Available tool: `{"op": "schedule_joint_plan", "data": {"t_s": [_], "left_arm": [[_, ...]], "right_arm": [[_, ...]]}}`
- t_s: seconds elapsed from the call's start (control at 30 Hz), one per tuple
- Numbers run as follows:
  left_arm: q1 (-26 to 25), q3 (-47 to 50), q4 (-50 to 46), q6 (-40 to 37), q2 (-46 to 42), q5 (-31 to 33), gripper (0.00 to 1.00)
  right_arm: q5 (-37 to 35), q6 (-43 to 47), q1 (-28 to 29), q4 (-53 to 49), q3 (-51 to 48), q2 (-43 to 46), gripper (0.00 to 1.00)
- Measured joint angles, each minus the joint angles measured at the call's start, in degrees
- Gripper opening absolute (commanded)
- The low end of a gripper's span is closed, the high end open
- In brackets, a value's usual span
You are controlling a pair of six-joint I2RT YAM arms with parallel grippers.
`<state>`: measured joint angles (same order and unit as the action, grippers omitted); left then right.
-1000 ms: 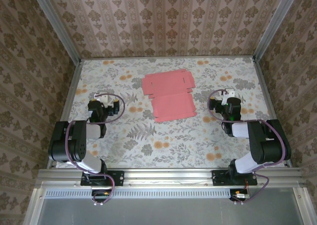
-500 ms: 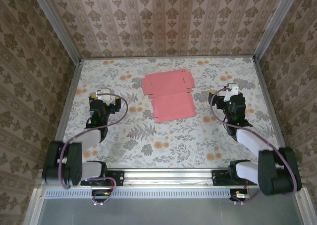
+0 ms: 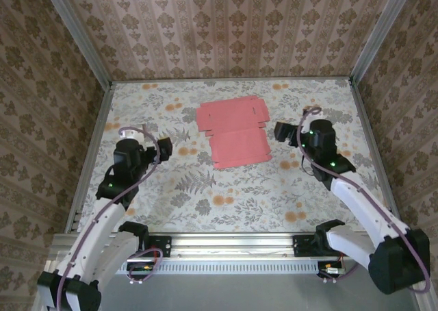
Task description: Fold the paper box
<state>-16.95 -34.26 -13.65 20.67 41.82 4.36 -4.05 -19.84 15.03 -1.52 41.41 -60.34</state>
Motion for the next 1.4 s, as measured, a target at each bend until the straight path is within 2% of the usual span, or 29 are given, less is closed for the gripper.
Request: {"op": "schedule_joint_plan", "data": {"t_s": [0.17, 0.37, 0.57, 0.93, 1.4], "left_arm": [[0.00, 0.57, -5.97, 5.88, -3.80, -4.76, 1.00], [0.00, 0.57, -10.95, 8.61, -4.11, -7.23, 1.00], [0.96, 0.57, -13.51, 10.19, -3.63, -10.36, 1.00], [2.03, 1.16, -13.11, 14.10, -0.57, -13.22, 1.00], [3.17, 4.28, -9.70, 20.33, 1.25, -16.11, 1.00]], "right_arm": [[-0.46, -1.64, 4.72, -5.29, 8.70, -15.08, 1.00], [-0.39, -3.48, 8.24, -10.43, 19.15, -32.39, 1.00], [-0.94, -5.57, 12.35, -14.64, 27.06, -42.14, 1.00], [-3.37, -8.48, 14.29, -19.12, 29.05, -48.37, 1.00], [-7.63, -8.35, 18.86, -20.57, 21.86, -45.46, 1.00]]}}
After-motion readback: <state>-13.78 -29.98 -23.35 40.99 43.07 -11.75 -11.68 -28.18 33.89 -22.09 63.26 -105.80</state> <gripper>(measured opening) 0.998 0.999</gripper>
